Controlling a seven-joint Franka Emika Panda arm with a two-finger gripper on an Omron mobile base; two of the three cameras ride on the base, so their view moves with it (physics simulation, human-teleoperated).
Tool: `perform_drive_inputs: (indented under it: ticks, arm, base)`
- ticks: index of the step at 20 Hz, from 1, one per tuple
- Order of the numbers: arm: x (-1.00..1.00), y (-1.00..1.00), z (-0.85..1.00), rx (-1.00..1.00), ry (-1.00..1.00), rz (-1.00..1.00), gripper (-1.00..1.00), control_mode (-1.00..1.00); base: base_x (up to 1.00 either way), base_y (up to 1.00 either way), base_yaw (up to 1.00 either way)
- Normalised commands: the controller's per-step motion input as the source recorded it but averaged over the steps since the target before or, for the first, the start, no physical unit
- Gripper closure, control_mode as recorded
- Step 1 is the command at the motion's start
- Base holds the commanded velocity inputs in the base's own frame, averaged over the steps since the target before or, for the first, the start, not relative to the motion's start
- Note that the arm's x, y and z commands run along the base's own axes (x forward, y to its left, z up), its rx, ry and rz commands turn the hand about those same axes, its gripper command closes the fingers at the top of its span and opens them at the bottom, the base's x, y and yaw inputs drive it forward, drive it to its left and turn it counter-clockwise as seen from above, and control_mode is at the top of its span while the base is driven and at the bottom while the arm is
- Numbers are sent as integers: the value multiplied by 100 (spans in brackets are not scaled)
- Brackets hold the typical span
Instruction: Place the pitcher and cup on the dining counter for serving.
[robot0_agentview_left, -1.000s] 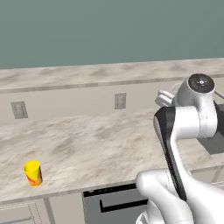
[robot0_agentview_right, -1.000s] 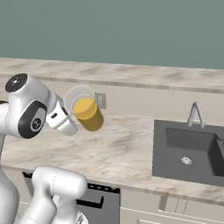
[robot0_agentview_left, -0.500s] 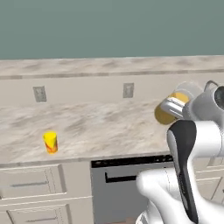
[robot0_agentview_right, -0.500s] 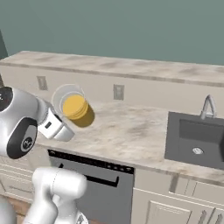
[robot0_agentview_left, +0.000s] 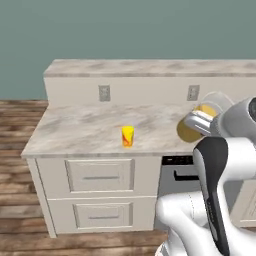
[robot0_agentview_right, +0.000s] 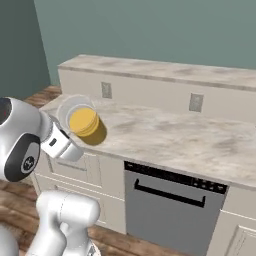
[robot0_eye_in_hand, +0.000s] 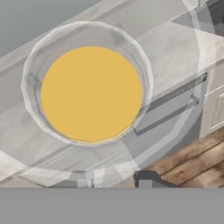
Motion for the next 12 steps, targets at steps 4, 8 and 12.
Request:
perform_drive_inputs:
  ticks: [4, 8, 12]
  arm:
    - [0, 0, 0, 0, 0, 0, 100, 100]
    - [0, 0, 0, 0, 0, 0, 100, 100]
    - [0, 0, 0, 0, 0, 0, 100, 100]
  base:
    - [30, 100, 1]
    - [48, 100, 0]
    - [23, 100, 0]
